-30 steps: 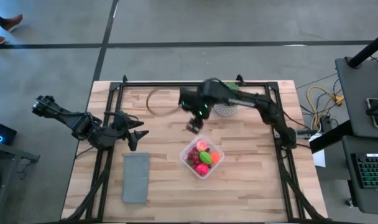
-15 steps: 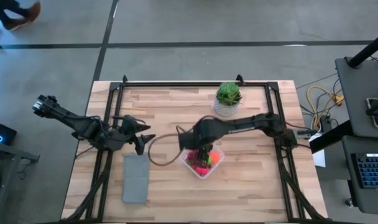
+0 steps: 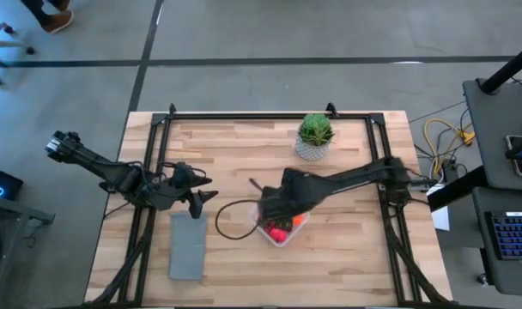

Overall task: Pick and placing Produce into tupperware
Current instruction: Return to Home Position

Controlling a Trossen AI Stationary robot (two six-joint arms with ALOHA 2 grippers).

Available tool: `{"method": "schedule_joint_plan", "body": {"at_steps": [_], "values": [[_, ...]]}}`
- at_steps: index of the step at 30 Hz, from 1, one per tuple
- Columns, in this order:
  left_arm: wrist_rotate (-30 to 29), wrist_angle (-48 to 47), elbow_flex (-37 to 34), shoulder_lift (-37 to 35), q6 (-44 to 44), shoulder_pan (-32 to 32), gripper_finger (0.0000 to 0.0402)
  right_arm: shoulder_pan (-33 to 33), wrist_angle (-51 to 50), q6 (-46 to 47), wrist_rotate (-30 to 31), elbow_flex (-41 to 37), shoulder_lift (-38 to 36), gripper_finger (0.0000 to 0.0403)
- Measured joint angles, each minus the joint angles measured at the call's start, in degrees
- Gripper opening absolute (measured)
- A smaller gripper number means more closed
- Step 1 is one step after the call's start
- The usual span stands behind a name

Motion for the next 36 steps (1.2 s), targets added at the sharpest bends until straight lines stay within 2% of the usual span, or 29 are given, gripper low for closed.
{"method": "schedule_joint_plan", "body": {"at_steps": [5, 9, 11, 13, 15, 18, 20, 23, 27, 30, 33, 36], "values": [[1.77, 1.43, 2.54, -2.36, -0.18, 0.01, 0.0228, 2.36, -0.48, 1.19, 13.87, -0.47, -11.91, 0.0329], [5.89, 2.93, 7.76, -6.02, 0.85, -0.14, 0.0228, 2.83, -3.19, 1.52, 15.83, 1.14, -24.01, 0.0327], [6.37, 8.27, 7.94, -6.53, 9.98, -0.99, 0.0228, 3.03, -2.17, 10.68, 11.58, 2.17, -29.87, 0.0326], [6.46, 14.02, 6.93, -7.37, 19.87, -2.06, 0.0228, 5.41, 4.18, 5.05, 9.85, 0.24, -35.67, 0.0326], [7.59, 14.82, 6.12, -8.50, 22.81, -2.00, 0.0228, 8.36, 16.03, -2.87, 7.24, -5.86, -42.01, 0.0327], [7.54, 14.98, 3.67, -10.77, 25.27, -0.85, 0.0228, 7.29, 28.08, -8.46, -6.42, -20.00, -51.90, 0.0329], [7.41, 18.00, 0.72, -13.48, 27.08, -0.77, 0.0228, 5.75, 37.43, -7.10, -8.73, -30.84, -58.28, 0.0329], [8.96, 27.94, -5.41, -17.71, 34.27, -0.74, 0.0228, 3.86, 52.63, -6.75, -10.37, -45.83, -65.34, 0.0326], [9.49, 40.55, -15.88, -22.95, 39.20, 0.11, 0.0228, -0.29, 70.47, -9.76, -17.76, -59.20, -71.38, 0.0325], [10.91, 45.83, -23.50, -27.83, 38.26, 0.44, 0.0228, -5.84, 76.59, -8.43, -21.15, -66.21, -74.00, 0.0325], [11.33, 47.40, -28.92, -34.08, 37.52, 0.85, 0.0228, -11.50, 79.87, -5.21, -28.78, -71.66, -75.21, 0.0325], [11.02, 44.78, -31.60, -42.95, 38.67, 1.42, 0.0228, -17.20, 84.85, -2.87, -34.10, -75.14, -75.64, 0.0325]]}}
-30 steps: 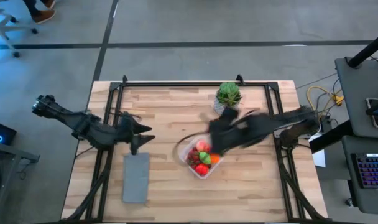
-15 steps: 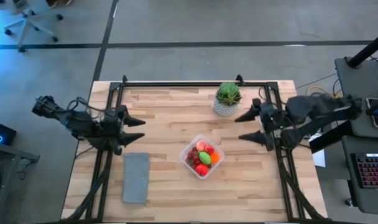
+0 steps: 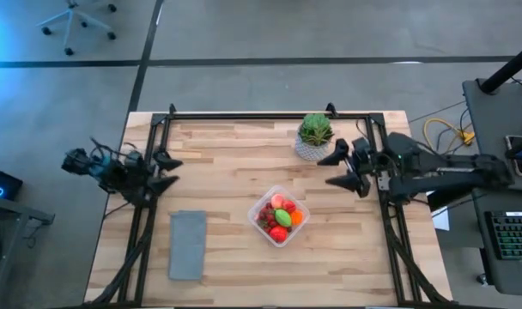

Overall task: Pick and placing Produce into tupperware
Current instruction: Return to Home Position

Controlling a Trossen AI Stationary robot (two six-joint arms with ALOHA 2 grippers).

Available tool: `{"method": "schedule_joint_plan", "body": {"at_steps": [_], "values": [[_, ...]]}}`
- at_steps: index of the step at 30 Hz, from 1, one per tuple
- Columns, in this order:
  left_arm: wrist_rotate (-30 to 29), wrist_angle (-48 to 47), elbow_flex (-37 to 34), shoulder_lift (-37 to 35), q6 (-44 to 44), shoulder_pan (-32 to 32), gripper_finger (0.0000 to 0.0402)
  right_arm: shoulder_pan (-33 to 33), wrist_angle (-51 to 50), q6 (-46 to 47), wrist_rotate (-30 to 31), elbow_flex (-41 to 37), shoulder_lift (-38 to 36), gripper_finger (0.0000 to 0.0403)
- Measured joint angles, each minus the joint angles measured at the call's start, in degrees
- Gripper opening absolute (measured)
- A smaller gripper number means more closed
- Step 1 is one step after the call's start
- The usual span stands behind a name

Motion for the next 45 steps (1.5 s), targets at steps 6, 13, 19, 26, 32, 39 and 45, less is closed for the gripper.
{"method": "schedule_joint_plan", "body": {"at_steps": [6, 13, 19, 26, 32, 39, 45], "values": [[-3.85, -17.74, 2.96, -6.11, -1.60, 0.35, 0.0228, -13.81, 4.64, 3.18, -12.36, -3.95, -0.32, 0.0325], [-4.12, -29.17, 6.45, -5.94, -8.93, 0.42, 0.0228, -27.52, 9.48, 4.42, -23.23, -7.29, 0.13, 0.0325], [-4.92, -24.99, 0.38, -5.97, -12.02, 0.52, 0.0228, -32.99, 16.47, 6.46, -25.46, -13.18, 0.12, 0.0325], [-8.87, -23.75, -3.66, -6.00, -17.65, 0.52, 0.0228, -37.57, 27.85, 12.39, -32.03, -21.88, 0.07, 0.0325], [-9.48, -15.89, -9.27, -6.00, -20.92, 0.52, 0.0228, -40.76, 38.25, 14.86, -37.12, -28.78, 0.04, 0.0325], [-10.58, -4.94, -14.27, -5.02, -26.99, 0.52, 0.0228, -41.23, 41.75, 20.10, -46.34, -32.88, -1.56, 0.0325], [-10.44, 11.02, -14.29, 1.83, -21.17, 0.40, 0.0228, -38.31, 66.25, 41.84, -50.82, -34.32, -10.20, 0.0325]]}}
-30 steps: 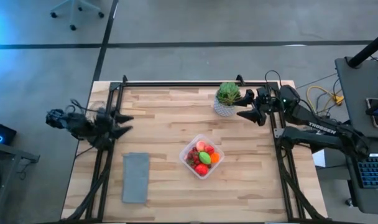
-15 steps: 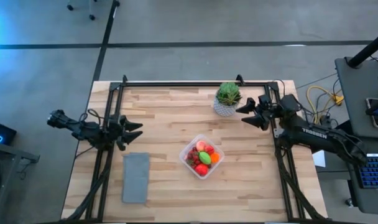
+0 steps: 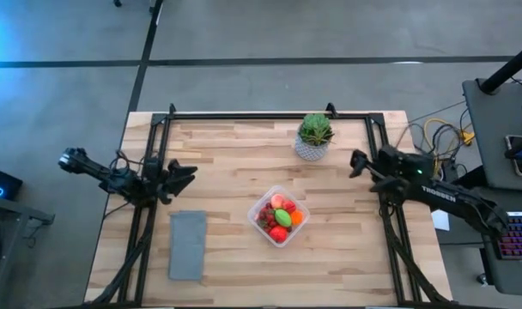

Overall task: Pick and placing Produce into tupperware
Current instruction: Return to Home Position

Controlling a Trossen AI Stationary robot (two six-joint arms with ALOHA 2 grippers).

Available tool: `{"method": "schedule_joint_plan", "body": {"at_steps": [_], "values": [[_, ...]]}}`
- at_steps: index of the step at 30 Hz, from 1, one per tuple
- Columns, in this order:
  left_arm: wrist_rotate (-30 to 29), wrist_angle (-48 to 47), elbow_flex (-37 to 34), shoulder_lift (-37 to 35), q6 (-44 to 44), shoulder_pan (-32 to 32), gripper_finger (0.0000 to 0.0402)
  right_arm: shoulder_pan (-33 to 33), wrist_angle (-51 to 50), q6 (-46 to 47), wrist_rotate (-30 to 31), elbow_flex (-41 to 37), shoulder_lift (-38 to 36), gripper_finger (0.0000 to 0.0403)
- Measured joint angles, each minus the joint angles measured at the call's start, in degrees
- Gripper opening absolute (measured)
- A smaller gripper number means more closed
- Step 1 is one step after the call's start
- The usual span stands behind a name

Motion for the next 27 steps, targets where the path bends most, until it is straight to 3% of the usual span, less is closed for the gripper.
{"method": "schedule_joint_plan", "body": {"at_steps": [3, 8, 14, 20, 27], "values": [[-1.46, 5.70, 0.00, 4.23, 3.61, 0.04, 0.0228, 1.44, -1.64, 2.83, 3.23, -0.17, -5.64, 0.0325], [-7.03, 5.07, -0.07, 10.03, -1.83, 0.08, 0.0228, 6.68, -19.99, -6.39, 11.91, -0.23, -12.79, 0.0325], [-7.25, 5.03, -0.09, 15.36, -8.49, 0.08, 0.0228, 22.28, -39.17, -21.23, 30.02, 1.06, -16.47, 0.0325], [-7.27, 5.08, -0.11, 16.27, -9.22, 0.08, 0.0228, 36.76, -48.48, -31.99, 46.35, 3.54, -14.98, 0.0330], [-7.39, 4.98, -0.17, 16.33, -5.00, 0.08, 0.0228, 39.69, -52.70, -36.22, 49.64, 2.63, -14.97, 0.0342]]}}
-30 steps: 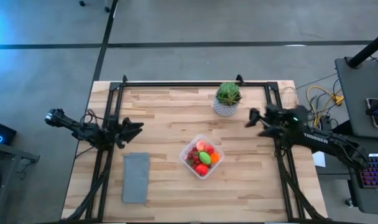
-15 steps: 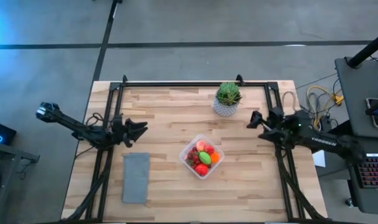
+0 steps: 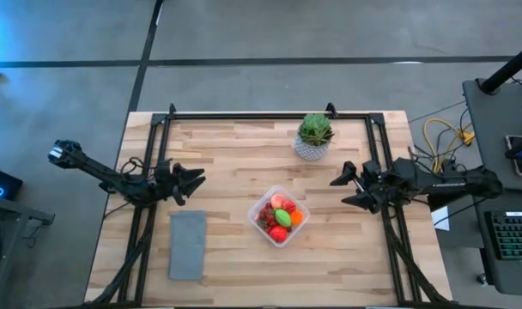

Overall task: Pick and placing Produce into tupperware
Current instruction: Return to Home Position

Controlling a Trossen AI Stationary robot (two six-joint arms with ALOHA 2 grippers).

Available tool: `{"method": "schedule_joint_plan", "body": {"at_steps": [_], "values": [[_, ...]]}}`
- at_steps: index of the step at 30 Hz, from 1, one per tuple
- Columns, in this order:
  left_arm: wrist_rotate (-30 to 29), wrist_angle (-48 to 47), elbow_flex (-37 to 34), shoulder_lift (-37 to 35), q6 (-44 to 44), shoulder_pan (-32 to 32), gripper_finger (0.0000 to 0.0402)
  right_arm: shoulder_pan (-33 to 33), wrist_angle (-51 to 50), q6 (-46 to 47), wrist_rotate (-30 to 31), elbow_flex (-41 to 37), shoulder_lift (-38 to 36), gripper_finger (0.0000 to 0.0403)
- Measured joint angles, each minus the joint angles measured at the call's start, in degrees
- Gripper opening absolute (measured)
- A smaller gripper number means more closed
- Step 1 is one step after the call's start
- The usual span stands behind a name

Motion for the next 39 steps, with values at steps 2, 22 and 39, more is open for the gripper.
{"method": "schedule_joint_plan", "body": {"at_steps": [2, 22, 39], "values": [[-0.44, -0.87, 0.00, 0.33, 0.72, 0.00, 0.0228, -0.21, -0.79, -0.82, 0.06, -1.21, 0.09, 0.0345], [2.84, -9.02, -0.11, -2.17, 8.43, 0.00, 0.0228, -5.09, -7.11, -3.52, -1.21, -3.23, 0.09, 0.0347], [9.44, -10.05, -0.13, -1.85, 17.37, 0.00, 0.0228, -8.74, -17.45, -8.17, -5.53, -3.23, 0.58, 0.0348]]}}
